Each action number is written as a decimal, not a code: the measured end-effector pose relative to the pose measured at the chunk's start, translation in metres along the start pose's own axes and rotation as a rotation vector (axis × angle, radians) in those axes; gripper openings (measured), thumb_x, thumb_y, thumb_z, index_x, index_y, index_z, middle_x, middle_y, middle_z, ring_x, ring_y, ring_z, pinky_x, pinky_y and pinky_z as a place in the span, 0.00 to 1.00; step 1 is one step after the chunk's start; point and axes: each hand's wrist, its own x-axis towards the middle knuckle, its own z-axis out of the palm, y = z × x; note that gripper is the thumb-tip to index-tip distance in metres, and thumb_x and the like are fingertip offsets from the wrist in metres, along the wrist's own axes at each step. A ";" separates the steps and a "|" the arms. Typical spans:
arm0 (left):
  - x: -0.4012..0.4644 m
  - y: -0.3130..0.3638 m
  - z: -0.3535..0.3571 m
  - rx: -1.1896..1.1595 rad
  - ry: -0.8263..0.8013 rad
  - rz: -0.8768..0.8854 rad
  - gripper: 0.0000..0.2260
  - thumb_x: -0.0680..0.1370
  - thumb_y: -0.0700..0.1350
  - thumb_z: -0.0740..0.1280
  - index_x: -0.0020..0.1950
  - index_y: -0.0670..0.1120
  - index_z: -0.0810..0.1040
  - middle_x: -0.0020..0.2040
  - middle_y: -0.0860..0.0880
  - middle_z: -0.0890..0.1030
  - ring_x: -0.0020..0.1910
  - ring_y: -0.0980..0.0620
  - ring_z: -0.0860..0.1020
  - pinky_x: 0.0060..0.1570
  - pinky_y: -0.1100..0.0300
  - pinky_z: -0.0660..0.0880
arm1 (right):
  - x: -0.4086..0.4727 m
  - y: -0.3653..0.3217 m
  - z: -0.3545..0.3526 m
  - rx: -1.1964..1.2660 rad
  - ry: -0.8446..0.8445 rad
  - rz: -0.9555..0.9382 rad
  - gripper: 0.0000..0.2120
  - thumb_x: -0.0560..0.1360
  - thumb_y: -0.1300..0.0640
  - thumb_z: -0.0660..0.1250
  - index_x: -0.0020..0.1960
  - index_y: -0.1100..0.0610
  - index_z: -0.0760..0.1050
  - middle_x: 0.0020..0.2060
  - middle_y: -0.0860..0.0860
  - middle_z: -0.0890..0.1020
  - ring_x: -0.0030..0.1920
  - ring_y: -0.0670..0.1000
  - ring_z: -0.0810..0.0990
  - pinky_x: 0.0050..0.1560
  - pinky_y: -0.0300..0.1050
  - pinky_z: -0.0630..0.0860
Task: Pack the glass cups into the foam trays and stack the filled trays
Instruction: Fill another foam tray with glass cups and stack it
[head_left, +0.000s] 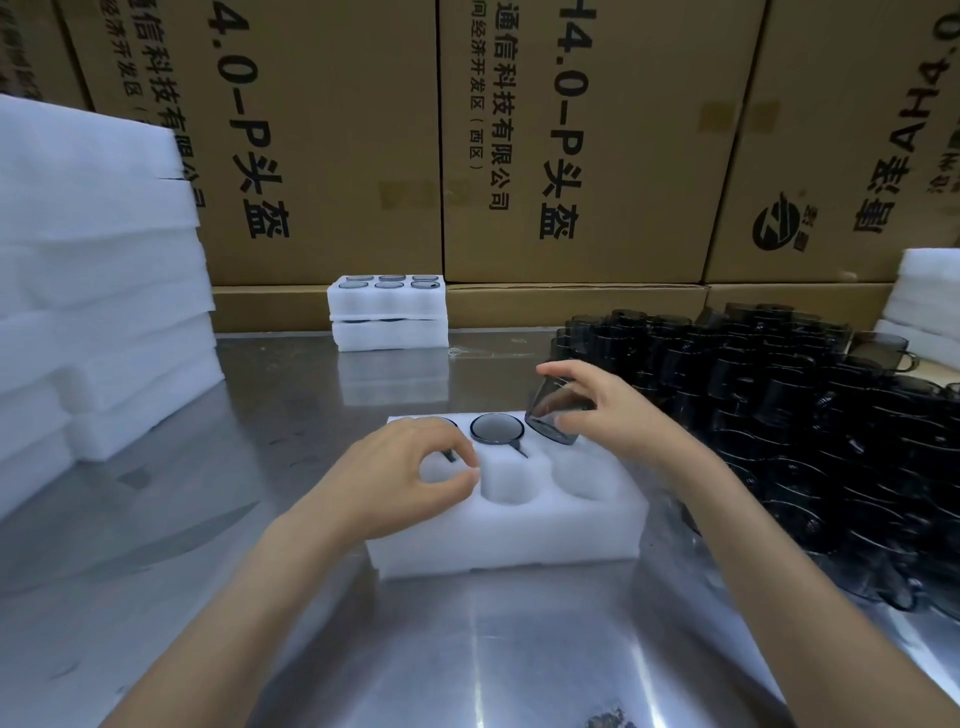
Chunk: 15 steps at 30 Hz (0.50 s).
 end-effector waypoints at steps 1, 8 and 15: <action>0.000 0.000 0.000 -0.006 -0.004 0.001 0.11 0.70 0.61 0.60 0.45 0.60 0.77 0.49 0.66 0.77 0.53 0.64 0.74 0.53 0.55 0.74 | 0.000 0.001 -0.001 -0.023 0.003 -0.011 0.25 0.74 0.63 0.65 0.67 0.45 0.68 0.46 0.41 0.83 0.55 0.48 0.78 0.55 0.48 0.74; -0.004 -0.004 0.002 -0.100 -0.091 -0.047 0.18 0.67 0.66 0.63 0.53 0.61 0.73 0.55 0.64 0.71 0.60 0.65 0.68 0.68 0.57 0.61 | 0.001 0.009 0.003 -0.146 0.183 -0.010 0.03 0.75 0.50 0.68 0.48 0.47 0.77 0.49 0.43 0.72 0.55 0.46 0.63 0.53 0.41 0.61; -0.008 -0.011 -0.005 0.033 -0.286 -0.064 0.42 0.56 0.74 0.67 0.69 0.67 0.60 0.64 0.71 0.63 0.67 0.63 0.58 0.67 0.61 0.59 | 0.002 0.018 0.008 0.098 0.419 0.006 0.14 0.68 0.47 0.75 0.47 0.51 0.74 0.45 0.47 0.79 0.44 0.47 0.77 0.45 0.43 0.73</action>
